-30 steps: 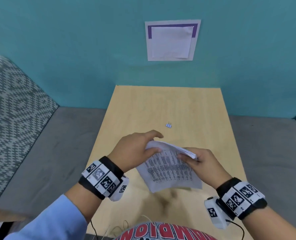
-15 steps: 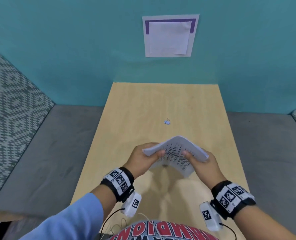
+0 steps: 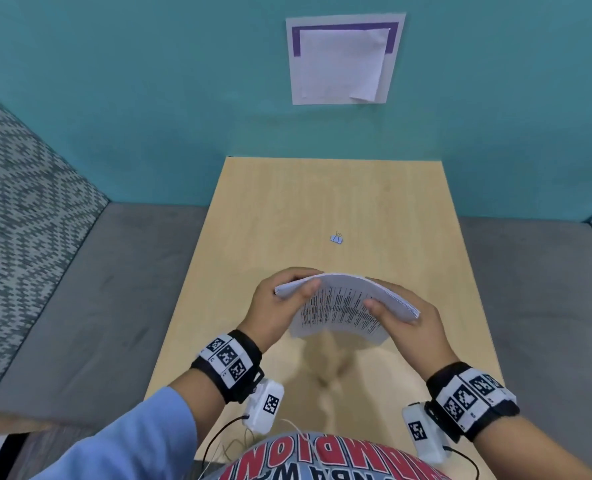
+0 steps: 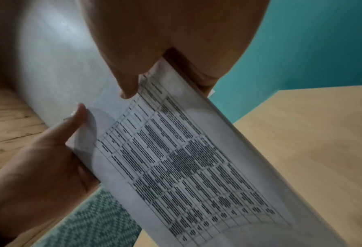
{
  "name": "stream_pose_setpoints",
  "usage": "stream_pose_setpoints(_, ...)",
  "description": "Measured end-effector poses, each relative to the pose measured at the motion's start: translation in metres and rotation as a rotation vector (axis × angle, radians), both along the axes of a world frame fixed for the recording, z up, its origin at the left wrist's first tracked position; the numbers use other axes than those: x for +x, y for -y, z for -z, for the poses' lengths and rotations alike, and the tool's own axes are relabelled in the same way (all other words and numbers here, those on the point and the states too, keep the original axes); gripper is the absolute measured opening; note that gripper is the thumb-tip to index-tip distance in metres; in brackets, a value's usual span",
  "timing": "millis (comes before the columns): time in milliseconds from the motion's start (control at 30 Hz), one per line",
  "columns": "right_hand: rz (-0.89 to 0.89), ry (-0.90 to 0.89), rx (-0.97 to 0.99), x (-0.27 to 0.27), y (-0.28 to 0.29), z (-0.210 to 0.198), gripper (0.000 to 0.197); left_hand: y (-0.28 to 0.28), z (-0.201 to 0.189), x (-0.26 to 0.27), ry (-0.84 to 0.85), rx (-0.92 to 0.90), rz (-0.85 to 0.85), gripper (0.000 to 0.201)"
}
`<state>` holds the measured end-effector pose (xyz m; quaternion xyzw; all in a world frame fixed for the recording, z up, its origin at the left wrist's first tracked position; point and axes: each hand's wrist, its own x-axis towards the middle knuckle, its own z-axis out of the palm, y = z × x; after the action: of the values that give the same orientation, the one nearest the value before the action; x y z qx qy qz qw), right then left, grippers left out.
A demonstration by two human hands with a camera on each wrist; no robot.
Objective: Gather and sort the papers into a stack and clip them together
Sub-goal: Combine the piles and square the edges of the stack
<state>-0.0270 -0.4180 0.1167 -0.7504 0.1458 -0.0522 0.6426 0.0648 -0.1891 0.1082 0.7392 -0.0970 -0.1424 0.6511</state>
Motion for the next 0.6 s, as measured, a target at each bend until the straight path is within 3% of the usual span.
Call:
stream_pose_setpoints(233, -0.099, 0.027, -0.066, 0.006, 0.008, -0.014, 0.026, -0.006, -0.005, 0.024, 0.210, 0.170, 0.100, 0.042)
stream_pose_setpoints(400, -0.102, 0.041, -0.116, 0.015, 0.024, -0.005, 0.034, -0.005, -0.009, 0.035, 0.166, 0.215, 0.095, 0.027)
stream_pose_setpoints(467, -0.113, 0.039, -0.099, 0.018, 0.028, -0.006, 0.050, -0.005, -0.013, 0.039, 0.153, 0.217, 0.119, 0.030)
stream_pose_setpoints(533, -0.093, 0.029, -0.072, 0.022, 0.029, -0.010, 0.072, -0.004, -0.021, 0.043, 0.127, 0.183, 0.158, 0.050)
stream_pose_setpoints(600, -0.048, -0.003, -0.039, 0.024, 0.027, -0.017, 0.082, -0.002, -0.032, 0.044, 0.108, 0.144, 0.191, 0.063)
